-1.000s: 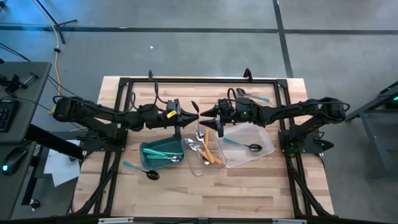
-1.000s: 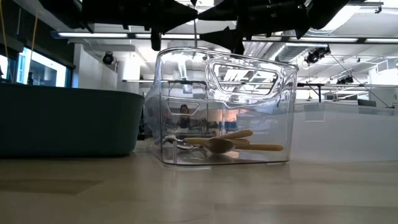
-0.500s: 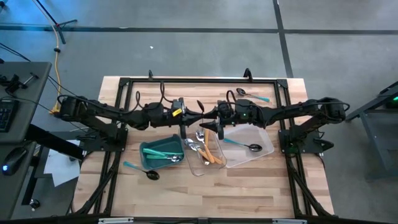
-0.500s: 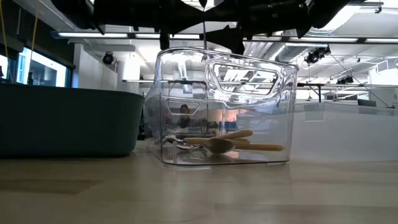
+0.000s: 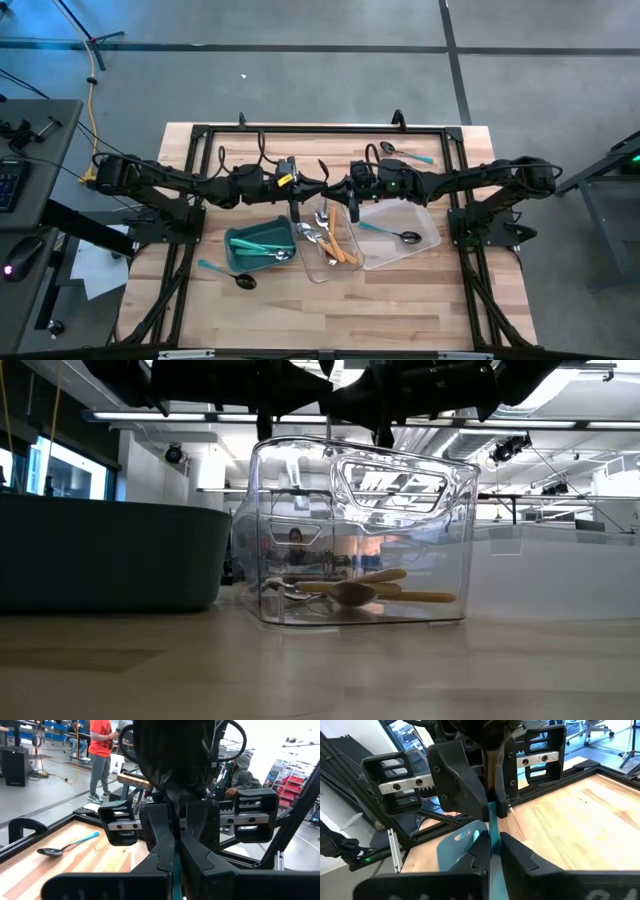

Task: Sort silverware by color (type)
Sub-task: Put the blue spoon into the white bin

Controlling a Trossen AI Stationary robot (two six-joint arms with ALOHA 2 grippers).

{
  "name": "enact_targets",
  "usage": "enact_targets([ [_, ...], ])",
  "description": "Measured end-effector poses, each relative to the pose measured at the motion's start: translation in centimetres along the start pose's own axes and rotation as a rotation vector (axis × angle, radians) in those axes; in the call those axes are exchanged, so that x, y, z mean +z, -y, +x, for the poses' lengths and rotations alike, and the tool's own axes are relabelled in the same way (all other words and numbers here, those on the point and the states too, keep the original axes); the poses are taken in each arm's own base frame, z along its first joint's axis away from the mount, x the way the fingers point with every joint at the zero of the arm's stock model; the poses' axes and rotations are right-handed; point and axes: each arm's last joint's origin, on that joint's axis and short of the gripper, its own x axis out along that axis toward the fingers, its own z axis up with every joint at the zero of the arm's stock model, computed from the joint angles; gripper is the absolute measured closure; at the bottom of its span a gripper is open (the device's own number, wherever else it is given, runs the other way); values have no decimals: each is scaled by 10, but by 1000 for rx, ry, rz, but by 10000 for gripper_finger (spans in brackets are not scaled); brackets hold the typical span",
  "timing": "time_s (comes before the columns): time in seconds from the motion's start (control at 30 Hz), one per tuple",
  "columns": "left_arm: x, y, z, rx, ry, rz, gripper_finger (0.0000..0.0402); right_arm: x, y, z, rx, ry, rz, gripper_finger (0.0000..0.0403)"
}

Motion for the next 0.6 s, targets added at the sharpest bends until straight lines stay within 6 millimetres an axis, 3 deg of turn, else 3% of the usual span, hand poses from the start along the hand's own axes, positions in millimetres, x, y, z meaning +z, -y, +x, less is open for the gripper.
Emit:
enact_targets([
  [0.6, 0, 0, 0, 3, -1, 48, 339, -2, 1, 0, -6, -18, -47, 399],
])
